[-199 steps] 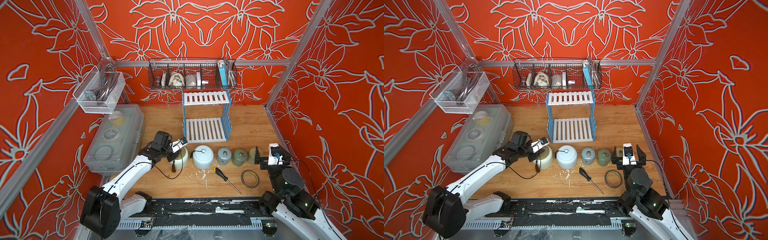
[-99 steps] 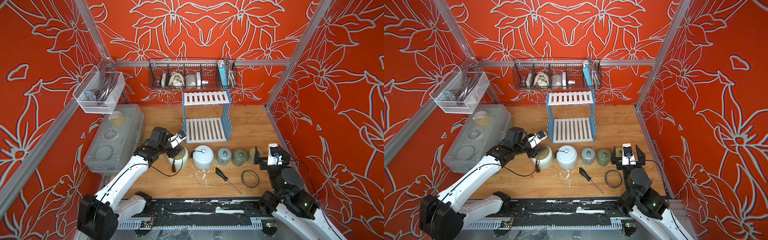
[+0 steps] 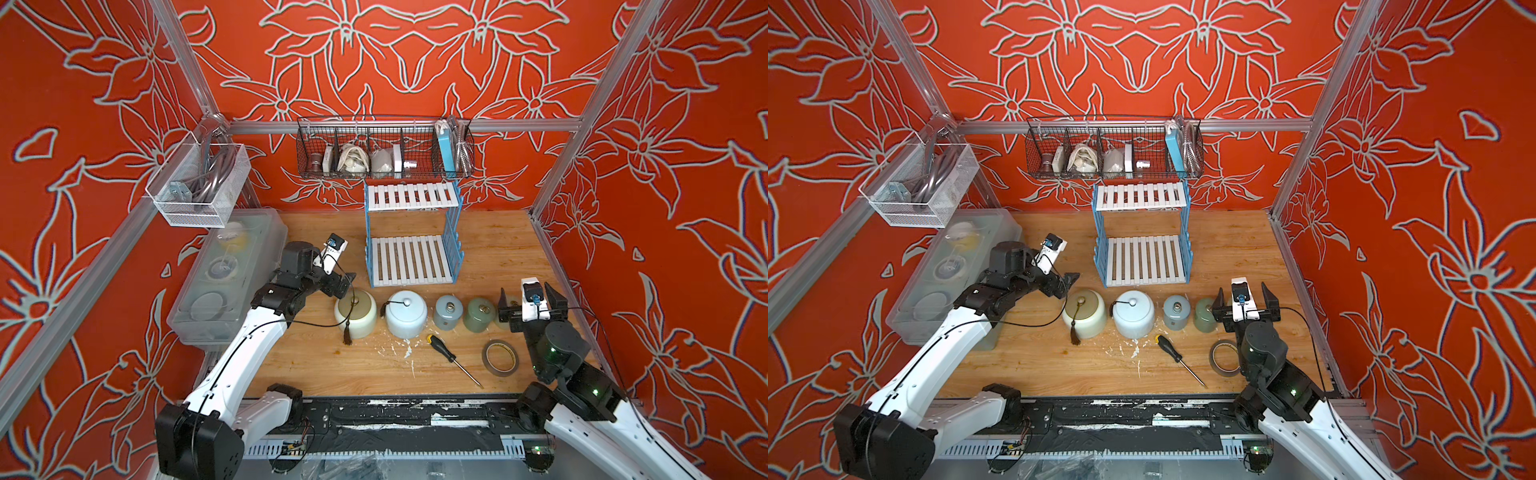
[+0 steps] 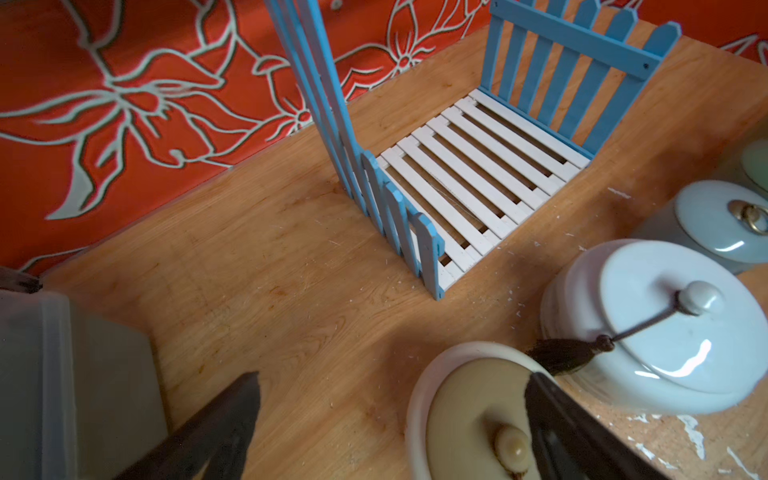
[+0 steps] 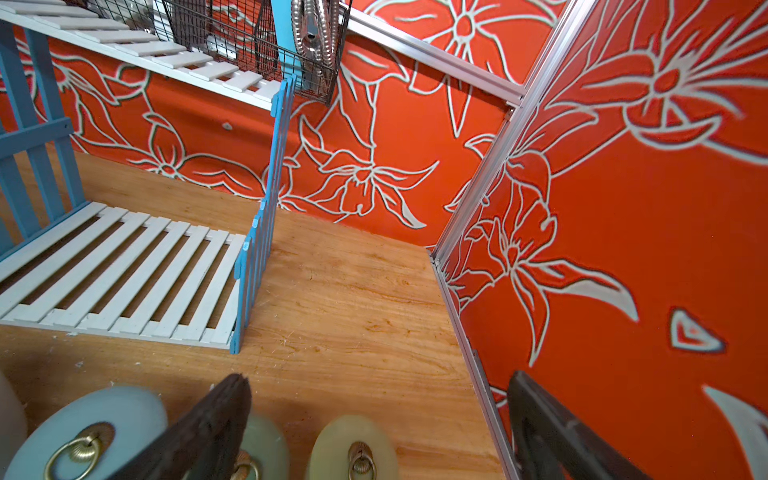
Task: Remove the tea canisters from the shelf
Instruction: Place the tea canister at the center of the board, then reset both arms
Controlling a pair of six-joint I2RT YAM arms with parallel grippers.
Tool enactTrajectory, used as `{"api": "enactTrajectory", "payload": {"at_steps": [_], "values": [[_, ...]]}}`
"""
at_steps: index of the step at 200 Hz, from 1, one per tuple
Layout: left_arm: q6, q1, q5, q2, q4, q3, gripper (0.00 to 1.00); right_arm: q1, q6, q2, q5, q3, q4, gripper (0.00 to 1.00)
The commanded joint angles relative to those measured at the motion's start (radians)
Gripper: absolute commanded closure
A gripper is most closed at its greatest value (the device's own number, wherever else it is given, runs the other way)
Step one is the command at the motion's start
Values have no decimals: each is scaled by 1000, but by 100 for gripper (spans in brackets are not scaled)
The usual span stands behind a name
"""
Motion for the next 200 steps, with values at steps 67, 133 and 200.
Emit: {"api": "enactTrajectory", "payload": {"at_steps": [67, 133, 200], "values": [[-165, 70, -101, 25, 270, -196, 1, -205, -35, 255, -95, -45, 354, 1], [-187, 89, -108, 66, 556, -402, 1, -392, 144, 492, -140, -111, 483, 1], [-207, 114, -115, 187, 683, -404, 1, -434, 175, 706, -115, -156, 677, 1]]}}
